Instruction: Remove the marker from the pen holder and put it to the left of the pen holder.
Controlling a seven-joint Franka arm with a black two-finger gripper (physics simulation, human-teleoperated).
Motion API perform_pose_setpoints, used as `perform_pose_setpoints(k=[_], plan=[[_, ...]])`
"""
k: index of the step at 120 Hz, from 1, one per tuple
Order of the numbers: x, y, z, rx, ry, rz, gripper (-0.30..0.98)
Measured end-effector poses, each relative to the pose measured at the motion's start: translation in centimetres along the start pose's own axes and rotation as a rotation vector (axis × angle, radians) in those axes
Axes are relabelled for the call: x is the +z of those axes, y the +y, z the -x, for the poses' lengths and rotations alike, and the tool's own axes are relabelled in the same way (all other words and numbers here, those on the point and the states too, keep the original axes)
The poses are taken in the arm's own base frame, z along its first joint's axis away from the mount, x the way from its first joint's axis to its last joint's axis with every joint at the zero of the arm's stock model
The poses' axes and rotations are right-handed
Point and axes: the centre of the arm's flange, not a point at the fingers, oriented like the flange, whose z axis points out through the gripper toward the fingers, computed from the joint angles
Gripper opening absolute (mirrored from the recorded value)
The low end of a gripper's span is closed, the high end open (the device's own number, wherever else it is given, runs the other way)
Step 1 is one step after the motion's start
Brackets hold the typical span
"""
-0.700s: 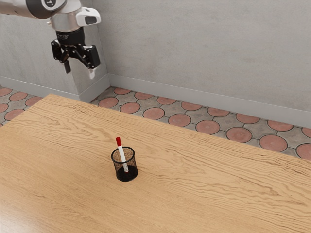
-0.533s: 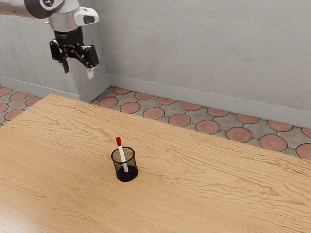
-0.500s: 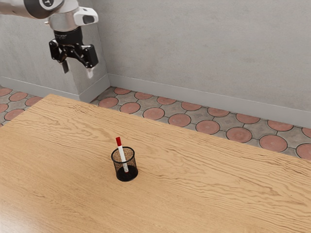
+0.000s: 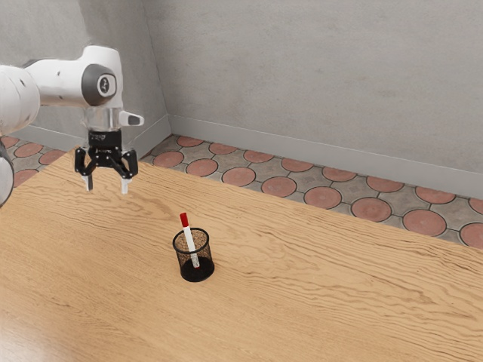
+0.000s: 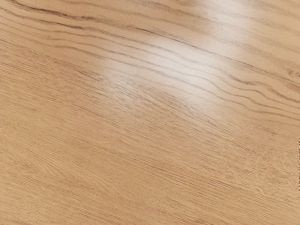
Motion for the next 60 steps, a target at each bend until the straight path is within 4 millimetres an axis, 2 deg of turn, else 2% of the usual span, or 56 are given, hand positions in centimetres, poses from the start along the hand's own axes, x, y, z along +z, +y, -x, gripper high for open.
perform_pose_setpoints(k=[8, 20, 32, 40, 45, 52, 60], plan=[[1.1, 0.3, -0.5, -0.010, -0.021, 0.023, 0.69], [0.9, 1.4, 0.0, -0.021, -0.029, 0.050, 0.69], [-1.0, 6.7, 2.6, 0.020, -0.019, 0.075, 0.69], [-1.6, 11.0, 5.4, 0.063, -0.020, 0.077, 0.69], [-0.6, 12.8, 6.7, 0.074, -0.037, 0.082, 0.68], [0.8, 14.9, 7.6, 0.082, -0.051, 0.089, 0.69], [2.2, 17.1, 7.3, 0.085, -0.048, 0.093, 0.68]])
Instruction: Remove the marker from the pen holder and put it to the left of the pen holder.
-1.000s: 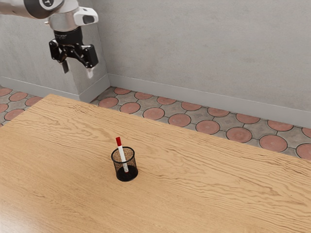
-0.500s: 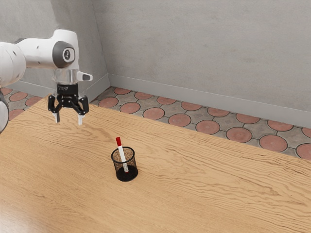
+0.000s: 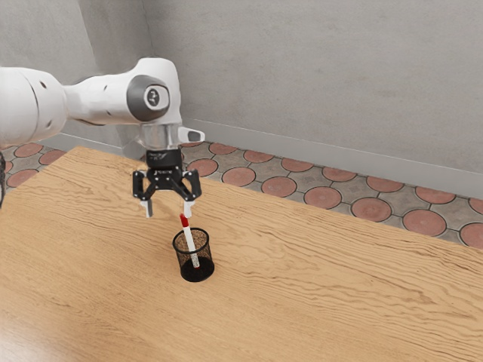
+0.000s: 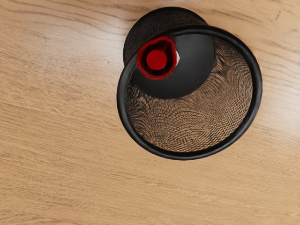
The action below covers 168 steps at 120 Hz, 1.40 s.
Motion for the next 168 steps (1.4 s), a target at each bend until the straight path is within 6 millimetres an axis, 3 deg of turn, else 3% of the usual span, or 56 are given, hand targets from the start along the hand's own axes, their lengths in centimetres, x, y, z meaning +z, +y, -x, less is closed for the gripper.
perform_pose_setpoints(k=[12, 29, 65, 103, 120, 131, 168], plan=[[1.1, 0.9, -1.5, -0.021, 0.024, 0.008, 0.69], [2.1, 0.2, -4.1, -0.066, 0.085, 0.022, 0.69], [3.6, -1.8, -5.3, -0.135, 0.180, 0.091, 0.65], [3.3, -1.5, -5.5, -0.146, 0.218, 0.142, 0.47], [3.4, -1.8, -3.6, -0.142, 0.219, 0.150, 0.45], [3.7, -1.0, -3.2, -0.127, 0.223, 0.146, 0.44], [3.3, -0.8, -3.7, -0.119, 0.256, 0.144, 0.29]])
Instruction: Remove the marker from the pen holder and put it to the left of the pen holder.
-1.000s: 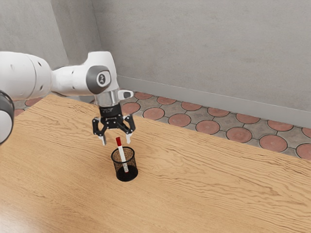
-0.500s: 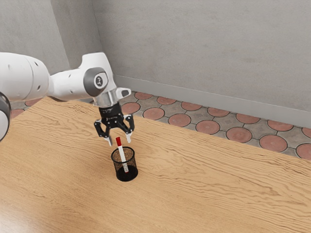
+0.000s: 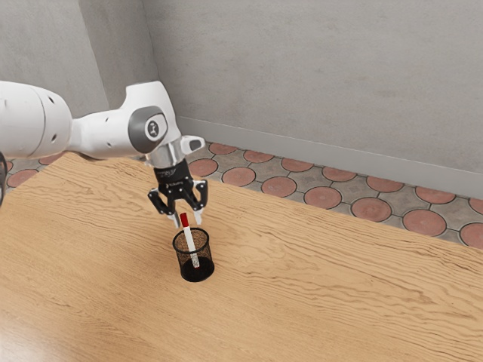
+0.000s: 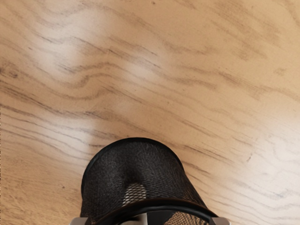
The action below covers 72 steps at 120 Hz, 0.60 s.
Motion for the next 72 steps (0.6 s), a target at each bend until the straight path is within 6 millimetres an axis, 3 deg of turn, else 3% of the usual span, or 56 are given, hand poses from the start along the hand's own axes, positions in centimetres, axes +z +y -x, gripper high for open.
perform_pose_setpoints(k=[72], plan=[[0.29, -0.75, -0.18, 0.018, 0.004, -0.020, 0.01]])
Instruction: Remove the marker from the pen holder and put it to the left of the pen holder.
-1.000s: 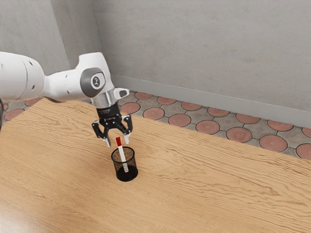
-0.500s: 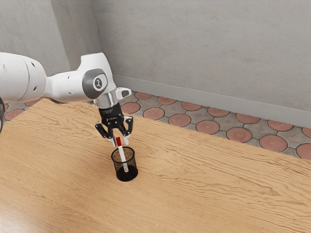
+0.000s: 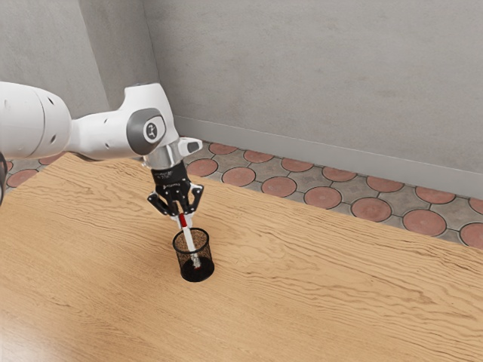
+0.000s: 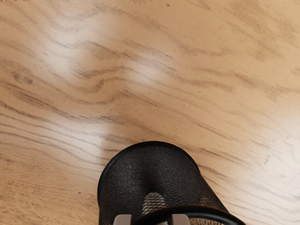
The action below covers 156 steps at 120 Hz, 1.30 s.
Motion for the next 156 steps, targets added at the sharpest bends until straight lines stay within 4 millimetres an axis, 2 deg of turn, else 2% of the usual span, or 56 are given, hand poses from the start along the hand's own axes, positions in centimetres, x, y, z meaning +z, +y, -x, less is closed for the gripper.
perform_pose_setpoints(k=[32, 42, 52, 72, 77, 82, 96, 105, 112, 122, 131, 141, 156], plan=[[-0.7, 0.0, 0.1, 0.005, 0.011, -0.007, -0.05], [-2.1, 0.2, 0.5, 0.010, 0.027, -0.001, -0.06], [-4.9, 0.4, 1.6, 0.022, 0.056, 0.014, -0.07], [-13.4, 0.7, 5.8, 0.065, 0.136, 0.045, -0.08], [-14.4, 0.4, 6.4, 0.075, 0.143, 0.027, -0.08], [-14.6, 0.0, 6.7, 0.080, 0.137, -0.006, -0.08], [-13.3, -2.5, 6.7, 0.083, 0.071, -0.156, -0.08], [-11.3, -3.6, 6.6, 0.092, -0.005, -0.270, -0.08], [-8.6, -2.8, 6.7, 0.123, -0.079, -0.356, -0.08], [-3.6, -0.8, 7.1, 0.177, -0.194, -0.464, -0.08], [0.3, -0.5, 6.9, 0.194, -0.282, -0.531, -0.08], [2.7, -1.1, 6.4, 0.193, -0.346, -0.574, -0.08], [5.1, -3.0, 4.8, 0.179, -0.404, -0.606, -0.08]])
